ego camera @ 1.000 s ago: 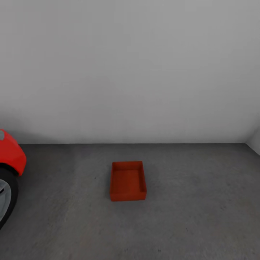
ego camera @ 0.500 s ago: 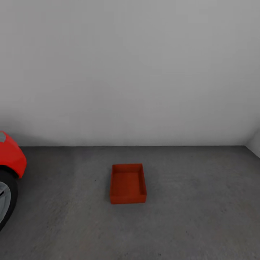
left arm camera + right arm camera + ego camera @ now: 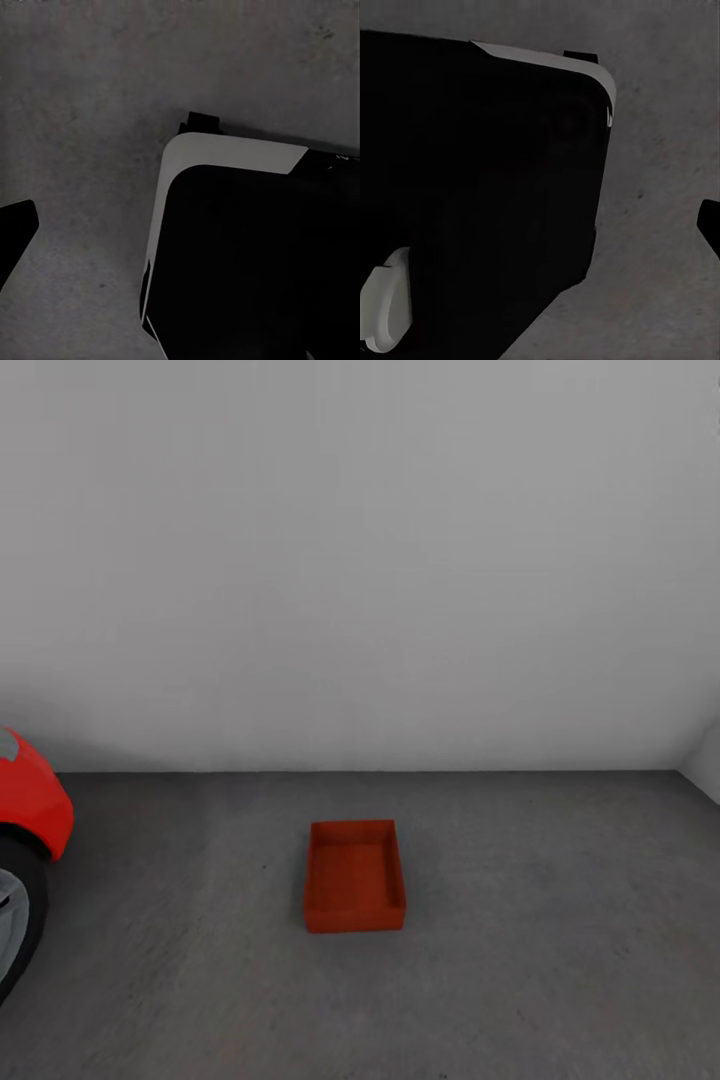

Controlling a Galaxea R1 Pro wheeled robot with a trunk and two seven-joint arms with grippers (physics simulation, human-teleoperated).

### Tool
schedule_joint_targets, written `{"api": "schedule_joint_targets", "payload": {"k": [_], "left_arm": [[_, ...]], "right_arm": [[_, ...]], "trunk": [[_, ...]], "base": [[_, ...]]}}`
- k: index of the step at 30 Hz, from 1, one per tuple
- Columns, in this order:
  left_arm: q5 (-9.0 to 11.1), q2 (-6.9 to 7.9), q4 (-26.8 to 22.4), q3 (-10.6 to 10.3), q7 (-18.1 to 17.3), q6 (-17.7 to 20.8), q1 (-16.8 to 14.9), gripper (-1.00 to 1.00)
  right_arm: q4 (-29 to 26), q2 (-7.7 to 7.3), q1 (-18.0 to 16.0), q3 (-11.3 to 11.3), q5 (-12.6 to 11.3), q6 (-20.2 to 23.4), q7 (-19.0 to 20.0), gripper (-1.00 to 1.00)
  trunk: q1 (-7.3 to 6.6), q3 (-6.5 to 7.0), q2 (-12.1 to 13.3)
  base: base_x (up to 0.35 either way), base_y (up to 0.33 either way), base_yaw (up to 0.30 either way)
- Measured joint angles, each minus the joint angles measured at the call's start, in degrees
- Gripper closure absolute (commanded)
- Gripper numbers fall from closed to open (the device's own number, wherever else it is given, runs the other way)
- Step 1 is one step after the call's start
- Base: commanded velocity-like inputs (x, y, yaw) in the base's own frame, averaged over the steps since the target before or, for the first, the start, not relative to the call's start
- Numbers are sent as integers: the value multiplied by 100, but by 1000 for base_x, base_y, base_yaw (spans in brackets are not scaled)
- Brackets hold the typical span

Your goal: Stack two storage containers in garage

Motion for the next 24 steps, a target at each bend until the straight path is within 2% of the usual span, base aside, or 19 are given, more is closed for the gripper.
{"api": "schedule_joint_targets", "payload": {"k": [24], "left_arm": [[0,0,0,0,0,0,0,-100]], "right_arm": [[0,-7,0,1,30,-12,15,-100]], "trunk": [[0,224,0]], "base": [[0,0,0]]}}
